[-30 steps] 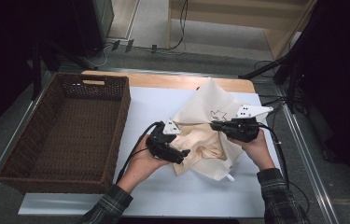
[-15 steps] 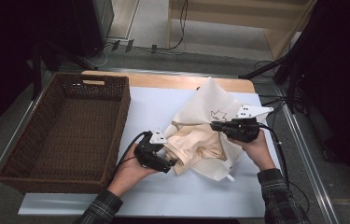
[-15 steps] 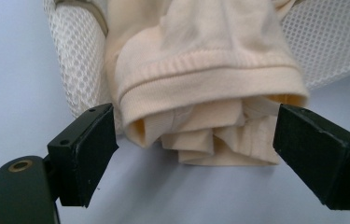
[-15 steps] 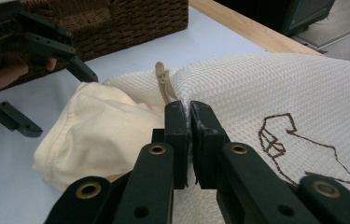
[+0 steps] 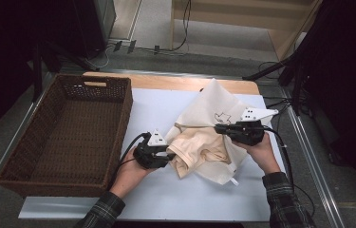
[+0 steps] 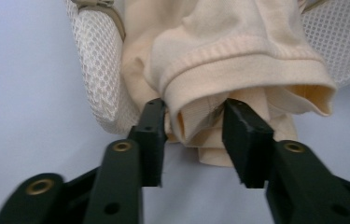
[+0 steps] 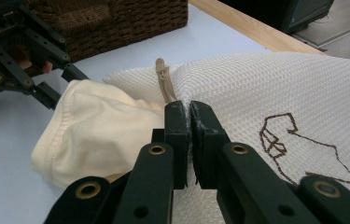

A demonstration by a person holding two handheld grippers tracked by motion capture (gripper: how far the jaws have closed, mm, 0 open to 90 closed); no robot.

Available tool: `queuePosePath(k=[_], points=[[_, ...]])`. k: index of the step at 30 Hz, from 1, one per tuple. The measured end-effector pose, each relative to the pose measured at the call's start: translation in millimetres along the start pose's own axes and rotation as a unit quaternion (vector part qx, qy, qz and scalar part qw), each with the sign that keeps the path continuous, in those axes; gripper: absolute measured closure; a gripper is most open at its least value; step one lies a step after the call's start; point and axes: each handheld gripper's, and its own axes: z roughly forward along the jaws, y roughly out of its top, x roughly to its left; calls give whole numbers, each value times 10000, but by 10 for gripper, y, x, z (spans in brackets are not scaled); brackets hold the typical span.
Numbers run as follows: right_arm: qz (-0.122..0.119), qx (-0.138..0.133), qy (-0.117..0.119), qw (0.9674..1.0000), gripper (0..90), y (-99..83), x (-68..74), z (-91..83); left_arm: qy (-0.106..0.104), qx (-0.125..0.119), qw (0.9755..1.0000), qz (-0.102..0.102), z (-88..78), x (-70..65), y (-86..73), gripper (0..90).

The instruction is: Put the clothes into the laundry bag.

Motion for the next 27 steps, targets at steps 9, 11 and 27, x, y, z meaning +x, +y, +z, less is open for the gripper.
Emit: queuePosePath(k=[9, 11, 27], points=[[-20, 11, 6, 10000, 866, -2, -3, 7, -185, -270, 9994, -143, -71, 9, 71, 867], [-8, 22, 4, 10000, 866, -2, -2, 11, -216, -345, 9991, -129, -78, -9, 113, 868], [-28, 3, 13, 10000, 866, 1, 2, 0, -598, -429, 9973, -28, 138, -102, 411, 866]])
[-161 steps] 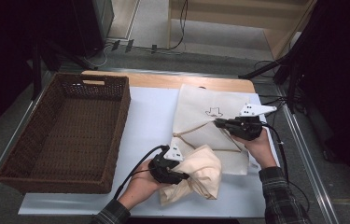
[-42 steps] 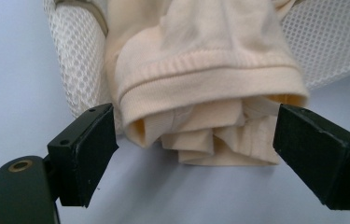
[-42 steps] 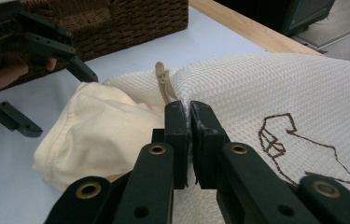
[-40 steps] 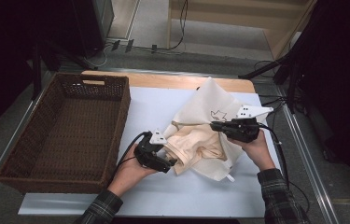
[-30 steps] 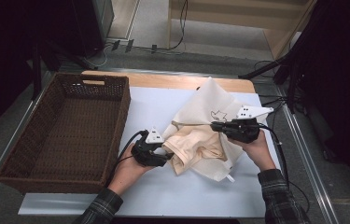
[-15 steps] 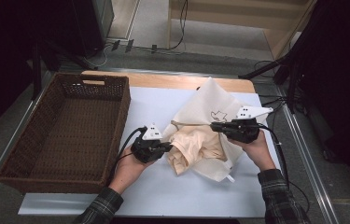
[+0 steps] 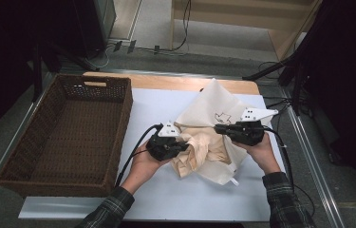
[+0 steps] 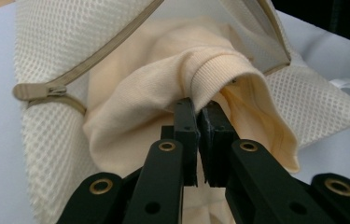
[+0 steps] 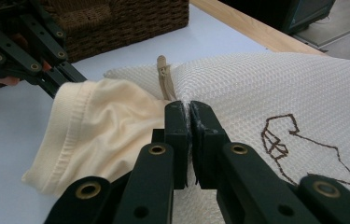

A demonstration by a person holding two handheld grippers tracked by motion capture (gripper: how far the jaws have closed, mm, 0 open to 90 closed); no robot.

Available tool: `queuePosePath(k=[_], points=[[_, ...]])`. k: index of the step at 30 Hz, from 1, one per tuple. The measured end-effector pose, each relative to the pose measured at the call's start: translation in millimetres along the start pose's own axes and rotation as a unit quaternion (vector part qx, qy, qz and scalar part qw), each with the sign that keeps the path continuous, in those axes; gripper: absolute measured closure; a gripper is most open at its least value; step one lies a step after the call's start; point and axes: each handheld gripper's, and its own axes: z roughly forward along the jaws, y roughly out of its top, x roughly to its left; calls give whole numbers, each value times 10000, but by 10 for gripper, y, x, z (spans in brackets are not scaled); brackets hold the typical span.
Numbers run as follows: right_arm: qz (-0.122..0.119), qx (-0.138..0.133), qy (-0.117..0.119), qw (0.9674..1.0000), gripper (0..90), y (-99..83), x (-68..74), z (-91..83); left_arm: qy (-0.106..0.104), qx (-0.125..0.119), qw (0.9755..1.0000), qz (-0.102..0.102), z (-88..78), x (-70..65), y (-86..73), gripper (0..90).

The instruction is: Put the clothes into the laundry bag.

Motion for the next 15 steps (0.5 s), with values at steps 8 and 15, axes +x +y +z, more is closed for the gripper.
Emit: queuePosePath(k=[8, 15], points=[[-10, -1, 24, 10000, 866, 1, -2, 9, -204, -115, 9996, -177, 117, 23, 76, 865], [-4, -31, 48, 10000, 866, 11, 3, 9, -264, -140, 9994, -173, 221, 26, 167, 867]])
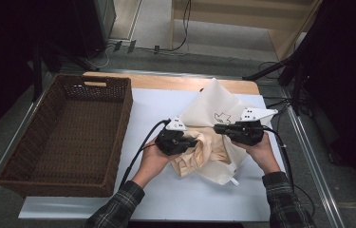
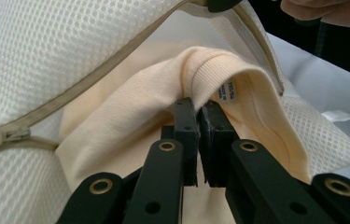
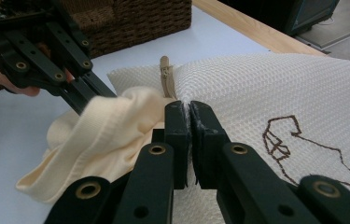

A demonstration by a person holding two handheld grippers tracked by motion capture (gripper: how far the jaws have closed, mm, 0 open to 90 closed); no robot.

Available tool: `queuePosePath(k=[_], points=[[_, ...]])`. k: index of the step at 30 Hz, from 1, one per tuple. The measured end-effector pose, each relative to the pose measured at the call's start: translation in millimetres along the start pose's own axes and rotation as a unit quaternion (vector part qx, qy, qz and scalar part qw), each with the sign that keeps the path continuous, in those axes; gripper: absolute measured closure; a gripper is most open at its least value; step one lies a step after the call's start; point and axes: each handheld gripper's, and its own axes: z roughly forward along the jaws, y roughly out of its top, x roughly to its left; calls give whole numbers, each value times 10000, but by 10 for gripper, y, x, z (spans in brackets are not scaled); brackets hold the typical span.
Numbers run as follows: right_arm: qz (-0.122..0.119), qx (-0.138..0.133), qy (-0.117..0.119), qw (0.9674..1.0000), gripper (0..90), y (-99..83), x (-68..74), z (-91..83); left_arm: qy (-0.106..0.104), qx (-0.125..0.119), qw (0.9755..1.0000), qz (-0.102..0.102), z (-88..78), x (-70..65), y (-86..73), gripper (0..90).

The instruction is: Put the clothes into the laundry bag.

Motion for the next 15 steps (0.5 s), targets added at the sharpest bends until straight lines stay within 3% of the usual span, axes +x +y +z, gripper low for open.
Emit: queuePosePath(k=[15], points=[[36, -96, 11, 9999, 870, 27, -3, -35, -25, 81, 9999, 90, 263, -15, 200, 872]])
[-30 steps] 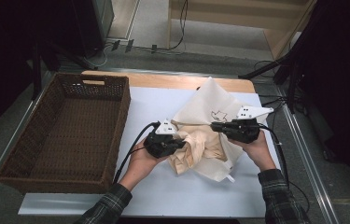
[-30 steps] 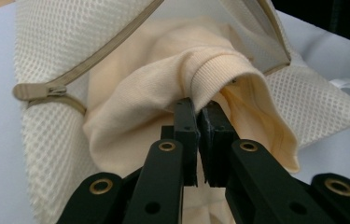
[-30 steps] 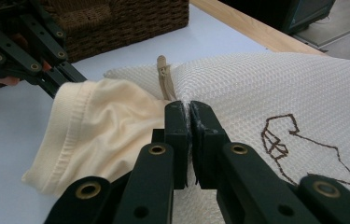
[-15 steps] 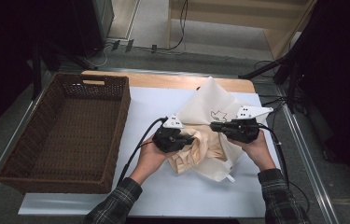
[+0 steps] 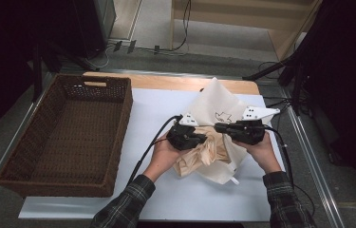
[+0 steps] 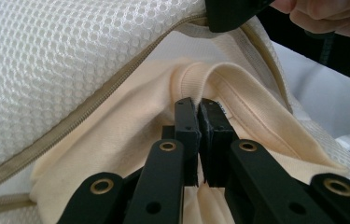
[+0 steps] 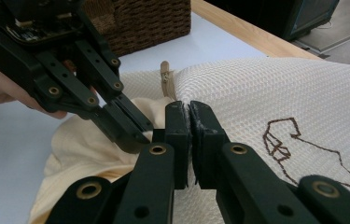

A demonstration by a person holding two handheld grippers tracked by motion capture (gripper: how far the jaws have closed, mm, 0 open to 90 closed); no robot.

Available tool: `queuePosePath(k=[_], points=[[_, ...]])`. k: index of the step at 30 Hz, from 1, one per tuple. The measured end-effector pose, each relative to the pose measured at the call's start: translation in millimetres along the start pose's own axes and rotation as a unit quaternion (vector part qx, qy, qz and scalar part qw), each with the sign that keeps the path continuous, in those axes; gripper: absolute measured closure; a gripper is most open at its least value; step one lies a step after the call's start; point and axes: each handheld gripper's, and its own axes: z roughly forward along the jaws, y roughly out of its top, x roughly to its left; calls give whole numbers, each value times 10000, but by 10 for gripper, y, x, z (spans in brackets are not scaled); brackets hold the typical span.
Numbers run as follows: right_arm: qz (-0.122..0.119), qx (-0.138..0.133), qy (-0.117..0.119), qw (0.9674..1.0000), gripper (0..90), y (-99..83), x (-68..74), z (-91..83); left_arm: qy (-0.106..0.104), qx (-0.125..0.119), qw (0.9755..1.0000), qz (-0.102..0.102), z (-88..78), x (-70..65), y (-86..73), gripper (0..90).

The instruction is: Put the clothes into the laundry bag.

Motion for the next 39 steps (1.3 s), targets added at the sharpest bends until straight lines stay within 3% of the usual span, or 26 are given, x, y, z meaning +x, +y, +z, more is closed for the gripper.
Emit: queuePosePath(k=[9, 14, 20, 23, 26, 34, 39], points=[[12, -93, 24, 10000, 871, 23, 1, -30, 53, -20, 10000, 21, 182, 5, 71, 875], [23, -139, 1, 9999, 871, 32, 1, -50, 303, 52, 9994, 159, 286, -1, 120, 881], [35, -173, -27, 9998, 871, 36, -6, -76, 529, -26, 9985, 106, 366, 43, 140, 884], [30, -198, -19, 9998, 871, 39, -9, -82, 524, -17, 9986, 93, 385, 33, 138, 880], [32, -202, -21, 9998, 871, 38, -13, -86, 459, -4, 9988, 161, 360, 3, 140, 843], [39, -195, -15, 9998, 870, 30, -15, -92, 397, 17, 9984, 407, 136, -144, 135, 577], [39, -187, -6, 9998, 870, 26, -15, -91, 363, -61, 9989, 297, -89, -157, 49, 504]])
